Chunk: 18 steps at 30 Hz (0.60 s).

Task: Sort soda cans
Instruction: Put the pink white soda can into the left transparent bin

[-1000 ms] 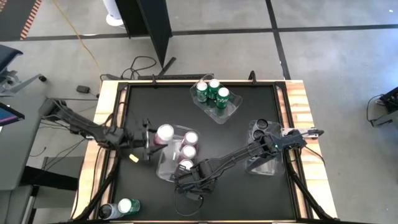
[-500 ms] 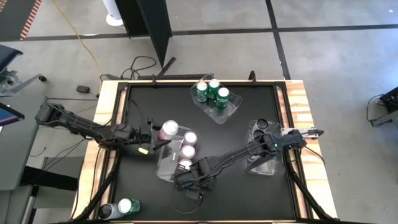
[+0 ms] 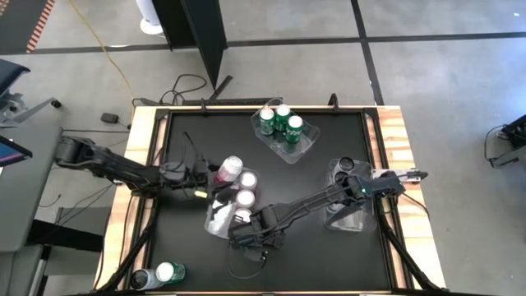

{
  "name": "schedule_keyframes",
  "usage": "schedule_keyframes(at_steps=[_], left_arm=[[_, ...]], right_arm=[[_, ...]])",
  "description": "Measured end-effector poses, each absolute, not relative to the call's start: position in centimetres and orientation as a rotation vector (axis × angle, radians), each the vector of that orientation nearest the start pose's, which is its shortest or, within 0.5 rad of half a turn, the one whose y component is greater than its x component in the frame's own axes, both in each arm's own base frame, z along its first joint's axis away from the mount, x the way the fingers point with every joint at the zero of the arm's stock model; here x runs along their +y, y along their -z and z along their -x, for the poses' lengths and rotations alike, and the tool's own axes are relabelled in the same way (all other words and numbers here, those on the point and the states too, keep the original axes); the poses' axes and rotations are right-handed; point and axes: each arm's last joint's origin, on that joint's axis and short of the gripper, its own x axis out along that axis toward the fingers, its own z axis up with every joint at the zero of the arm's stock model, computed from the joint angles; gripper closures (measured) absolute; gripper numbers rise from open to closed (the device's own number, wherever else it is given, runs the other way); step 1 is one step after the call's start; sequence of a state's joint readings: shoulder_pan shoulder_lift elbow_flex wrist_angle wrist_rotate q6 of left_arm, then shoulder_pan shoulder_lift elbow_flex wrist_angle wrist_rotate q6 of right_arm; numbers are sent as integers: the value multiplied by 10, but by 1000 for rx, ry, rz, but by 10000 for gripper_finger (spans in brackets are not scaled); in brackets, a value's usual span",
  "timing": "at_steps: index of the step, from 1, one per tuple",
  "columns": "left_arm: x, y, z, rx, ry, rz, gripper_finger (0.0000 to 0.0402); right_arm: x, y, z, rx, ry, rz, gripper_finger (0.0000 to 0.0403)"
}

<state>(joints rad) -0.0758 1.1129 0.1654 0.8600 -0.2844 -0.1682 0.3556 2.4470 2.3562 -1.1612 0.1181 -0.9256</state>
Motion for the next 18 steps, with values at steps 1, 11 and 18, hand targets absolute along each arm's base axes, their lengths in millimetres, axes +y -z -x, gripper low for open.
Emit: schedule_keyframes(at_steps=[1,11,18], left_arm=[[-6,-167,-191,70,-218,158,114],[-6,-161,-194,100,-224,174,114],[-6,-160,-194,108,-224,180,114]], right_arm=[[172,-218,-473,1054,-768,1091,403],[168,-218,-476,1045,-749,1080,388],[168,-218,-478,1050,-692,1046,338]])
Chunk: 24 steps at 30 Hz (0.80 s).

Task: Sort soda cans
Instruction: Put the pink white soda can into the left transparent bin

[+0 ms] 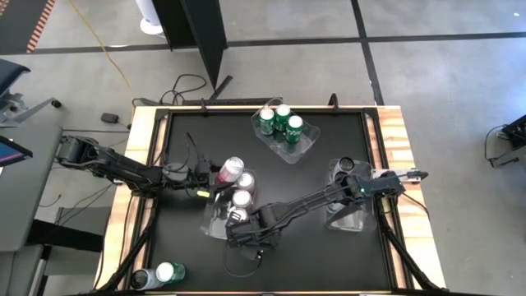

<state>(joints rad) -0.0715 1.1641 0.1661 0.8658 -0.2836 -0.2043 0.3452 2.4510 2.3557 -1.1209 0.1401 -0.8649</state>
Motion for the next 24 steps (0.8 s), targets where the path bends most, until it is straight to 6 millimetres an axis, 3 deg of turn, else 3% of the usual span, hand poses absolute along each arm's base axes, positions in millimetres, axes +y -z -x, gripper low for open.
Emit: schedule_keyframes(at_steps=[14,24], left_arm=[[-6,-160,-194,113,-222,180,114],[-10,-160,-193,114,-211,161,114]], right_arm=[[168,-215,-475,1122,-586,1055,186],[179,-215,-464,1186,-539,1100,171]])
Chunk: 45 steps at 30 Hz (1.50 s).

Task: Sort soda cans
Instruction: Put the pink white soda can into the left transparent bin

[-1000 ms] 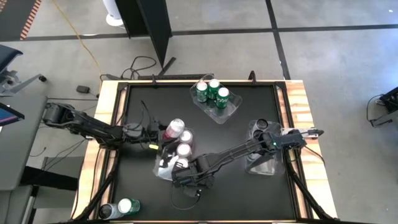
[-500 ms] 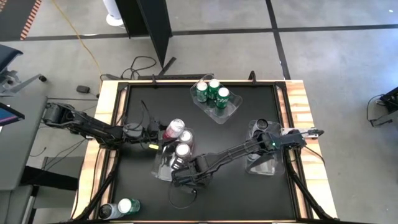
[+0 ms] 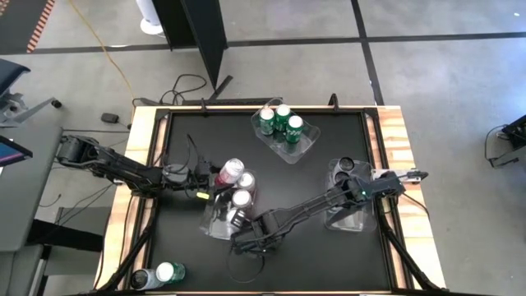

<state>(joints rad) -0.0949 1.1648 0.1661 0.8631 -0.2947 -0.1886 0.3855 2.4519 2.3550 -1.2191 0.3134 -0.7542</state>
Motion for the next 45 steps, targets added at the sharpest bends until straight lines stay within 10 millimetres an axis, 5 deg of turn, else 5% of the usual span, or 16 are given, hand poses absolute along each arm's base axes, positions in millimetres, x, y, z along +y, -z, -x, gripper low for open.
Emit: schedule_keyframes(at_steps=[11,21,25,30,35,45], left_arm=[[-12,-159,-193,114,-208,163,114],[-16,-158,-192,127,-199,144,114],[-16,-158,-192,129,-198,132,114],[-18,-158,-192,135,-188,98,114],[-23,-157,-191,145,-155,37,114],[-25,-160,-192,119,-144,-24,114]], right_arm=[[187,-231,-449,1233,-411,1075,171],[188,-287,-428,1112,-320,1051,171],[171,-327,-425,971,-221,962,194],[124,-359,-438,835,-80,808,277],[84,-355,-450,871,-26,751,384],[66,-338,-463,913,-58,747,399]])
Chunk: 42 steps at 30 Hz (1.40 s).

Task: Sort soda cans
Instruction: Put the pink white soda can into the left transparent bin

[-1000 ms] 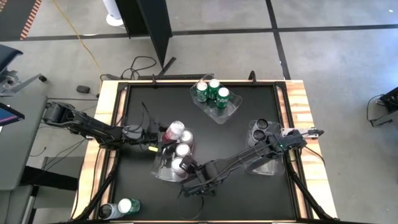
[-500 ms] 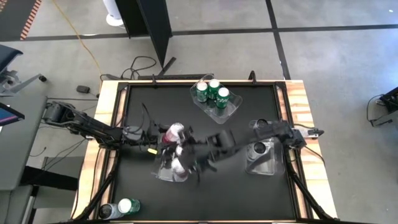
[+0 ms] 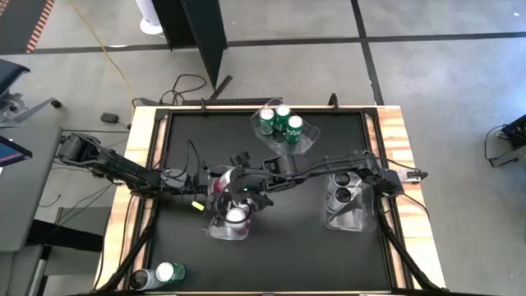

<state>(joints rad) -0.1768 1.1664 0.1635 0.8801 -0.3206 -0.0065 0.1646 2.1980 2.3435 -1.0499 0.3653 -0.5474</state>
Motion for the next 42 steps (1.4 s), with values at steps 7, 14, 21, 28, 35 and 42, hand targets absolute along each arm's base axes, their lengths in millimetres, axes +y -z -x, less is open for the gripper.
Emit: schedule_keyframes(at_steps=[7,14,21,28,35,42], left_arm=[[-25,-160,-191,121,-154,-28,114],[-25,-158,-191,143,-149,-33,114],[-24,-154,-190,179,-184,-38,114],[-23,-154,-190,176,-218,-29,114],[-22,-155,-190,171,-242,-26,114],[-22,-159,-192,146,-248,-12,65]], right_arm=[[52,-316,-471,994,-52,742,401],[50,-306,-479,993,-77,780,402],[50,-295,-489,975,-107,831,402],[50,-297,-495,915,-104,861,403],[44,-298,-496,906,-95,859,403],[40,-287,-503,880,-185,832,403]])
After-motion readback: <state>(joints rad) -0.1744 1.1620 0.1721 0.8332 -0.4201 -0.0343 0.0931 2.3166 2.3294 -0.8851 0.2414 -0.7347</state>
